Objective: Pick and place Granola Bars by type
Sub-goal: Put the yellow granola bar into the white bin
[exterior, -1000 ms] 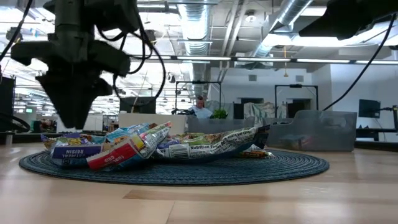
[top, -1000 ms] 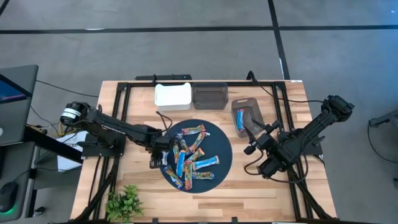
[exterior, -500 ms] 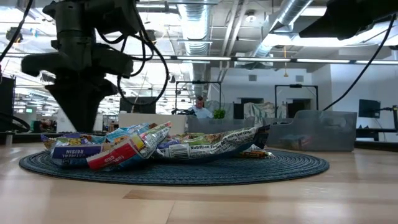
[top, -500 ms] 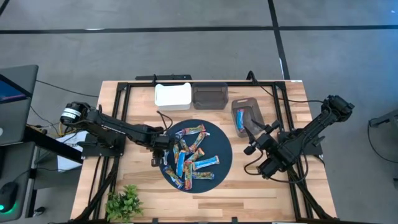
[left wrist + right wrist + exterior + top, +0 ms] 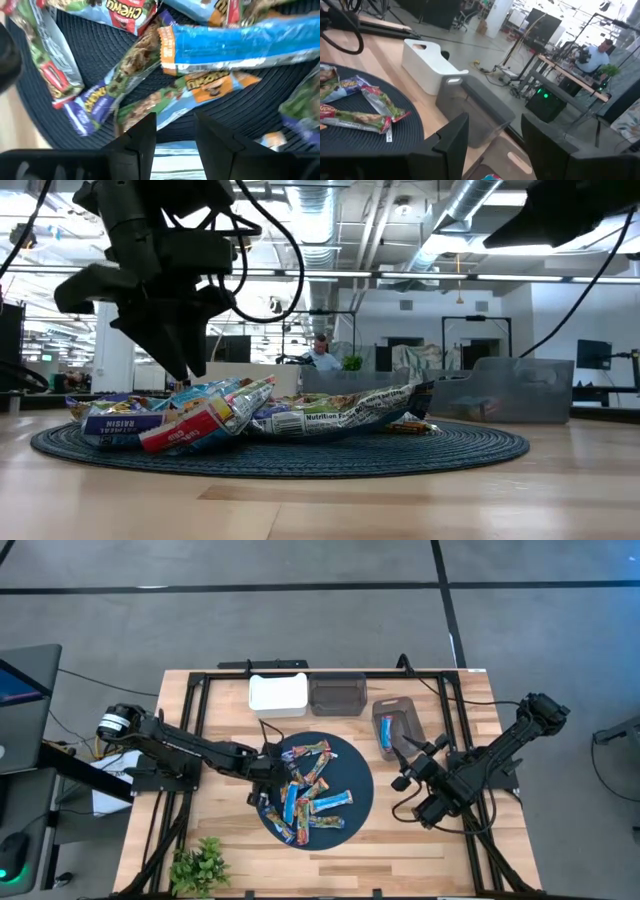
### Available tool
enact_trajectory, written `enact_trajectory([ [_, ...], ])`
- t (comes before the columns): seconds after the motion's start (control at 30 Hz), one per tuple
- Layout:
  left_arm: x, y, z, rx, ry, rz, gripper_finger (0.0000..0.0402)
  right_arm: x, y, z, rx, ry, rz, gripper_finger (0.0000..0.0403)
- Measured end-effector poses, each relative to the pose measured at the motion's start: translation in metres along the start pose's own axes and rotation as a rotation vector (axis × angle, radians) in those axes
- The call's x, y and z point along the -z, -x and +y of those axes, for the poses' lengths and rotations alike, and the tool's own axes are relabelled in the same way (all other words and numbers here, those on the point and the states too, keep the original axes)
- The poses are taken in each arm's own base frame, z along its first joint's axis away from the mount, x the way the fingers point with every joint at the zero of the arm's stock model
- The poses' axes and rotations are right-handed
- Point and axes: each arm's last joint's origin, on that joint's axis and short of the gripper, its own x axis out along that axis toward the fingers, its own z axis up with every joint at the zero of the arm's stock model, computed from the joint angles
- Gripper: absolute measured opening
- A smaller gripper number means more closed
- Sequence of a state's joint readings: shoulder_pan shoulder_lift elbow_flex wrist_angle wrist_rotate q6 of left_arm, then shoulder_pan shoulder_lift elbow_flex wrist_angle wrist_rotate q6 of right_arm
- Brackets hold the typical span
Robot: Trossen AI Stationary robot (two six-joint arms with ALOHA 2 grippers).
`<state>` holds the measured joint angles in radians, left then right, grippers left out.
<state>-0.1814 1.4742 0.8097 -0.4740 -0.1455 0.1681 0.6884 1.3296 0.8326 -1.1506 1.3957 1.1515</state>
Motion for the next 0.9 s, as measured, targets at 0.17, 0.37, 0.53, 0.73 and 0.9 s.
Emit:
enact_trajectory([
  [0.17, -0.002, 0.0, 0.001, -0.008, -0.113, -0.02, 0.0125, 0.001, 0.0, 0.0, -0.009, 0.0, 0.018, 0.0177],
  [0.37, -0.001, -0.001, 0.007, -0.015, -0.138, -0.021, 0.0125, 0.0, 0.0, 0.0, -0.009, -0.003, 0.018, 0.0177],
  [0.53, 0.001, -0.003, 0.013, 0.017, -0.133, -0.038, 0.0125, 0.0, 0.0, 0.001, -0.009, -0.004, 0.018, 0.0177],
  [0.73, 0.009, -0.01, 0.012, 0.05, -0.132, -0.043, 0.0125, 0.0, 0.0, 0.001, -0.009, -0.004, 0.018, 0.0177],
  [0.9, 0.011, -0.014, 0.011, 0.039, -0.15, -0.065, 0.0125, 0.0, 0.0, 0.001, -0.009, -0.003, 0.018, 0.0177],
])
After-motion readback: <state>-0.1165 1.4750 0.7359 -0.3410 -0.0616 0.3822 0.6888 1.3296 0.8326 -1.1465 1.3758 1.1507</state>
